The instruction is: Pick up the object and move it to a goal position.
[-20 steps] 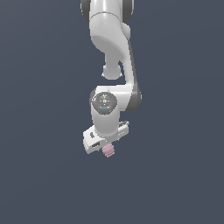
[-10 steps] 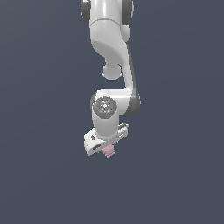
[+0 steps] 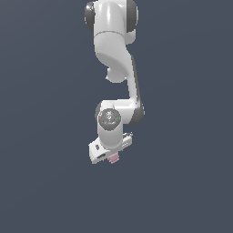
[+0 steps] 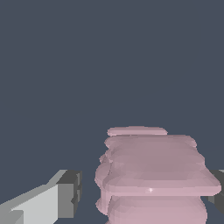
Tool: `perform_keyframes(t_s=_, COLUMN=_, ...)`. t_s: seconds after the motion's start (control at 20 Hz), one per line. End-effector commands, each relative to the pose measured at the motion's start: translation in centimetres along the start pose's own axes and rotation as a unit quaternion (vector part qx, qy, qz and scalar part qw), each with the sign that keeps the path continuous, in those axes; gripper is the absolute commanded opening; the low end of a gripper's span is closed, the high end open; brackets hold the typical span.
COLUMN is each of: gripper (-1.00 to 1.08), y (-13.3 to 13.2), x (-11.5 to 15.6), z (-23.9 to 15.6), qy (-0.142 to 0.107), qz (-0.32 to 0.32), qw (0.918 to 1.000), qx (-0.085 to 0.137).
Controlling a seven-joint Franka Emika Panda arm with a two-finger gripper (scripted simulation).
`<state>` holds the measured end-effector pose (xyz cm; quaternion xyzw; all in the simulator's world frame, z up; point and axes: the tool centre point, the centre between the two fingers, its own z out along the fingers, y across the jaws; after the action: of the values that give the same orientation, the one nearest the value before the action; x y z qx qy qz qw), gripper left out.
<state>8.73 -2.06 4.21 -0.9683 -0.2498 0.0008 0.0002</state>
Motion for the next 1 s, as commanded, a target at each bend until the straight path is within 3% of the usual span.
perform_keyframes(t_s=0.0, gripper=-1.0, y=0.0, x=0.1, z=-0.1, qy=0.001, qz=0.0, qw=1.0, qx=0.0)
perform_keyframes(t_s=0.95, gripper=-1.0, y=-0.6, x=-0.4, z=-1.7, qy=0.001, qz=0.0, qw=1.0, qx=0.0)
